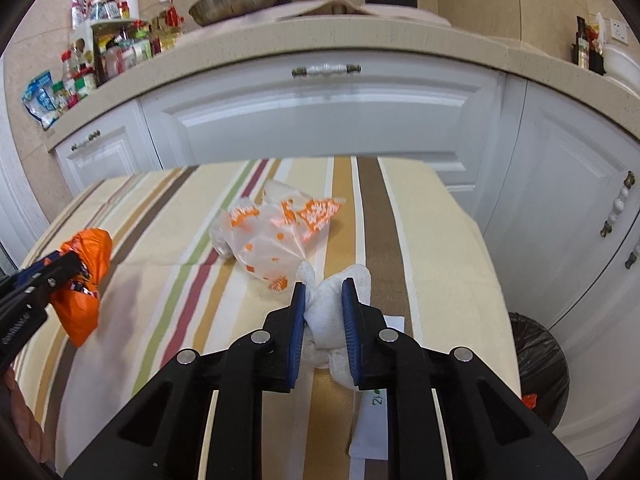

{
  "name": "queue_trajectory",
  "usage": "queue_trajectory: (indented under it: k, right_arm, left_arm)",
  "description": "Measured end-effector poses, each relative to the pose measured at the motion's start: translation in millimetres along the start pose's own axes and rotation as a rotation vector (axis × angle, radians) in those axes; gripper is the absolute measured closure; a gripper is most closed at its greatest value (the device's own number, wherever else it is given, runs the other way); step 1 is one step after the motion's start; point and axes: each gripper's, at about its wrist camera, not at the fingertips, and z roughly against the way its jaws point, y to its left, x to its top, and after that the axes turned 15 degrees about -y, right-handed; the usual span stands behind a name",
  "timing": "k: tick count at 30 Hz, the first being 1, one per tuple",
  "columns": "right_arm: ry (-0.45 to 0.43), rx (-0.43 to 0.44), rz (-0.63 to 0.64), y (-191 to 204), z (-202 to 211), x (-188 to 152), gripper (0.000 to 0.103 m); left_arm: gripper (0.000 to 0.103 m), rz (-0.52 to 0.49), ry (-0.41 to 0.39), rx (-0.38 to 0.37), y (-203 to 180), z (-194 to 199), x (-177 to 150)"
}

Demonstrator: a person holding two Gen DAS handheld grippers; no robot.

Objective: Collect trash
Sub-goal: 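Grasp the white tissue with the right gripper while the left holds the orange bag, then carry the tissue and orange bag over the bin and release both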

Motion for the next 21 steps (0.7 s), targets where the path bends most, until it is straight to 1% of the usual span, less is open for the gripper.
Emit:
queue_trajectory:
  k: [4, 10, 17, 21]
  right_arm:
    - [-0.048, -0.004, -0.007, -5, 17, 7, 0.084]
    - [-0.121, -0.032, -0.025, -25, 50, 21, 0.084]
    - [-0.184, -0.099, -0.042, -60, 89, 24, 0.084]
    - [-0.200, -0.148, -0.059, -87, 106, 20, 0.084]
  left_arm:
    - [0.076, 0.006, -0.015, -0.010, -4, 8, 4]
    - [0.076, 0.012, -0.038, -0.048, -16, 24, 13]
    - [0.076, 0.002, -0.059, -0.130, -51, 45, 21]
    - [0.076, -0.019, -0.061, -0.204, -87, 57, 22]
